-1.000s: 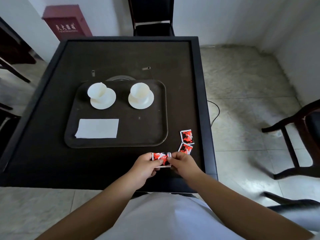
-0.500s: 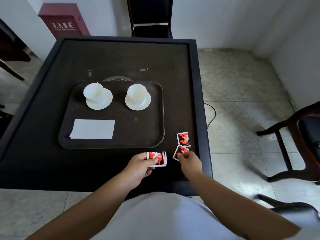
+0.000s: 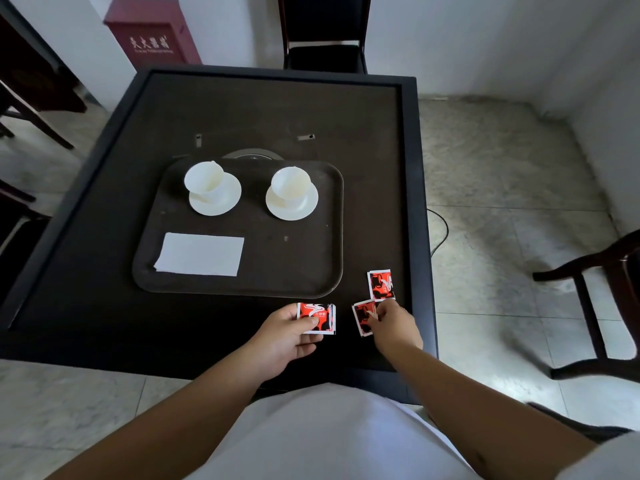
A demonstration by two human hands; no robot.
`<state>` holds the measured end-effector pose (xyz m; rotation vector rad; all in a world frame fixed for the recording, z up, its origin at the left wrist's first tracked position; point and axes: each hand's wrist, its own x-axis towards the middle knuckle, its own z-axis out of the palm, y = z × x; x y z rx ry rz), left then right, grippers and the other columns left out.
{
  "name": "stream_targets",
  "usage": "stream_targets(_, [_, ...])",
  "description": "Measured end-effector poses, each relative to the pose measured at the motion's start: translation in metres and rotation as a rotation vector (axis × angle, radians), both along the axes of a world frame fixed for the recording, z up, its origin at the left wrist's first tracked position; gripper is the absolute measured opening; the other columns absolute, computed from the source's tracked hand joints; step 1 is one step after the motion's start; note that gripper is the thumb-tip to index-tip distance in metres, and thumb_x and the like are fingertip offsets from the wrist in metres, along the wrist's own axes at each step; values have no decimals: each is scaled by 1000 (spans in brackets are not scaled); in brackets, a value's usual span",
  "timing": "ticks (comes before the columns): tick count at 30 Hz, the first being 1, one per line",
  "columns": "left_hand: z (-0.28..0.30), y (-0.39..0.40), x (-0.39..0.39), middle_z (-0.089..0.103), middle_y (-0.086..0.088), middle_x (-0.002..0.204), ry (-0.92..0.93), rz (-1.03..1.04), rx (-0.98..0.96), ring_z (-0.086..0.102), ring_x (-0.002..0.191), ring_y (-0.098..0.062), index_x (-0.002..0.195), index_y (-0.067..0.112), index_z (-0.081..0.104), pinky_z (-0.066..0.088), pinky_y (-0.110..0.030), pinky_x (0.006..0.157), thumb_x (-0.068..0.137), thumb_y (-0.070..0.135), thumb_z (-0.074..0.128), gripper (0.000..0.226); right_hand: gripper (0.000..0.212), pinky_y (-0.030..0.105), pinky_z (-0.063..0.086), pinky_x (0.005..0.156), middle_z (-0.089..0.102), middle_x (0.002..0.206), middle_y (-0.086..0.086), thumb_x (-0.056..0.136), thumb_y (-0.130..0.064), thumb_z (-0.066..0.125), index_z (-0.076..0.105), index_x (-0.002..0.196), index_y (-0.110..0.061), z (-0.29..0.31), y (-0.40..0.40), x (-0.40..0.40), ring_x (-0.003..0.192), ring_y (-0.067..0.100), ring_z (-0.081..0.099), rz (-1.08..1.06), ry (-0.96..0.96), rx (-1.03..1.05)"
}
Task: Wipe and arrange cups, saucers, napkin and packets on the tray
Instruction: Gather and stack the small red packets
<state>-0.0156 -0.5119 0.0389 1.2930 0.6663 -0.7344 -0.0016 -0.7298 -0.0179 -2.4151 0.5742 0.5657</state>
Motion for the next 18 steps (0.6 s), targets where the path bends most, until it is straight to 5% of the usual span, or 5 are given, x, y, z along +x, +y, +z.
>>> stream_targets(6, [-2,1,8,75,-10,100,-16,53,3,72,88,-21,109,14,67,55,-29,68,94,8,61,17,16,19,45,63,67,91,-7,88,-22,71,59,97,-27,24,6,2,80,6,60,-128,-90,384])
stream_targets(10, [-2,0,13,72,-11,105,-28,56,44,69,94,-22,105,15,68,52,-29,71,95,6,58,17,4,18,44,58,72,80,-11,91,-26,69,68,90,-29,47,9,4,64,3,62,-124,-150,597])
stream_targets(14, [1,-5,15,73,-10,106,-30,32,-6,69,98,-24,108,15,68,49,-31,76,98,14,55,17,12,8,44,59,72,79,-18,96,-27,61,71,92,-32,68,17,11,71,-5,64,-43,-198,648])
stream_targets(18, [7,-8,16,73,-9,107,-24,17,-100,69,102,-26,111,14,67,48,-36,83,99,32,53,26,10,6,46,65,68,85,-20,94,-23,64,71,100,-28,77,26,11,78,-6,63,204,-251,437])
